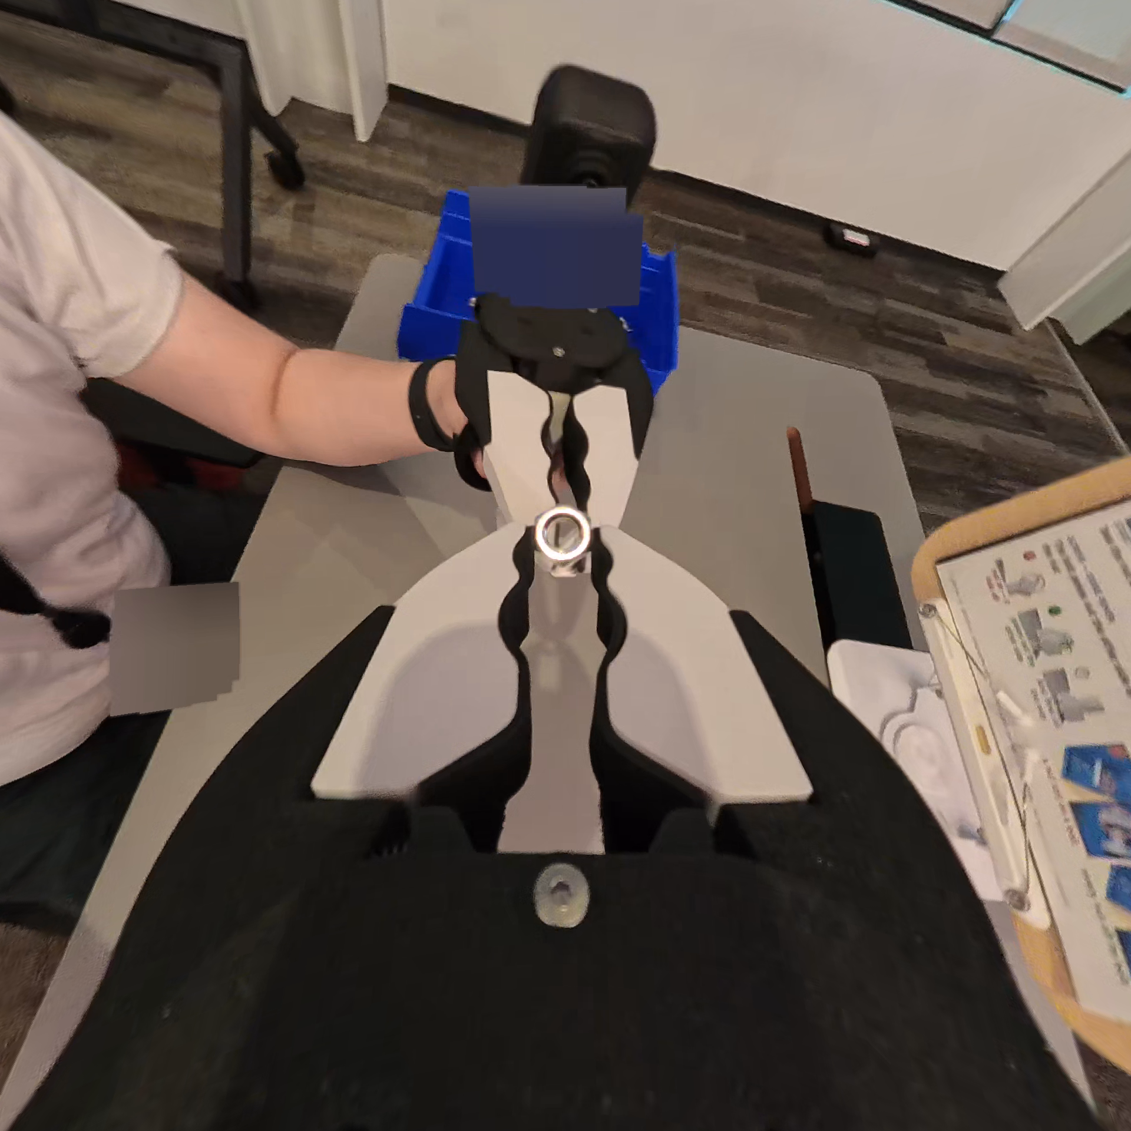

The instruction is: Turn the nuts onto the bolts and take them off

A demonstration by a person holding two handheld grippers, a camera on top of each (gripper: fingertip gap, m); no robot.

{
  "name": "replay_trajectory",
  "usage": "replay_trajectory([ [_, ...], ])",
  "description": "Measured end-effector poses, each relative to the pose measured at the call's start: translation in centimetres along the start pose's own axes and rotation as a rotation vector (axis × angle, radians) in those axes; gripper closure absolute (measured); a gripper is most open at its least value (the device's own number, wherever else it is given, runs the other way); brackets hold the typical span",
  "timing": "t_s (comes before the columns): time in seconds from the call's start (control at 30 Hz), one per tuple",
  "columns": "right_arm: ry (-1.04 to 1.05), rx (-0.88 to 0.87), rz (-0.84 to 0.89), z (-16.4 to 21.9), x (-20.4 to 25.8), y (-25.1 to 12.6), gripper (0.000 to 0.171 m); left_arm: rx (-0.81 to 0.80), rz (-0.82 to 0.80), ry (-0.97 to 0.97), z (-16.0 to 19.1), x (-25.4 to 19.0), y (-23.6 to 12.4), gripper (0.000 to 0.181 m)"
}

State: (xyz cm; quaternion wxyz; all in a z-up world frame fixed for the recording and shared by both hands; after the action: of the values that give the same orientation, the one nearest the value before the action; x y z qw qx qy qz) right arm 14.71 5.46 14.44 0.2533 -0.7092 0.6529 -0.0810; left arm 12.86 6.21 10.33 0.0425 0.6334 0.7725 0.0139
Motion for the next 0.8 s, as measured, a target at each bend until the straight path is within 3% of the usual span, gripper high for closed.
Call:
replay_trajectory([
  [0.37,-0.047,0.166,-0.134,-2.9,0.6,1.5,0.154,-0.064,0.068,-0.041,-1.6,-1.9,-1.8,0.172],
  [0.8,-0.019,0.241,-0.202,-2.7,1.5,1.9,0.154,-0.074,0.115,-0.039,-2.2,-3.0,-1.8,0.172],
])
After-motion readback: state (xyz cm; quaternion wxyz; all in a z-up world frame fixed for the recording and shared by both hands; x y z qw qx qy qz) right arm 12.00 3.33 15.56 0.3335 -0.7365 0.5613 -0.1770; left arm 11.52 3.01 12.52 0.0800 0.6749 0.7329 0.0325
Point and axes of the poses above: each gripper's, where its closed fingertips meet, y out along the fingers, z out of its underside, x = y × z across the jaws, the point moved 1 cm from there along -y, back along the fingers, and after that the axes turned 2 degrees about -x, right-handed, at the moved point
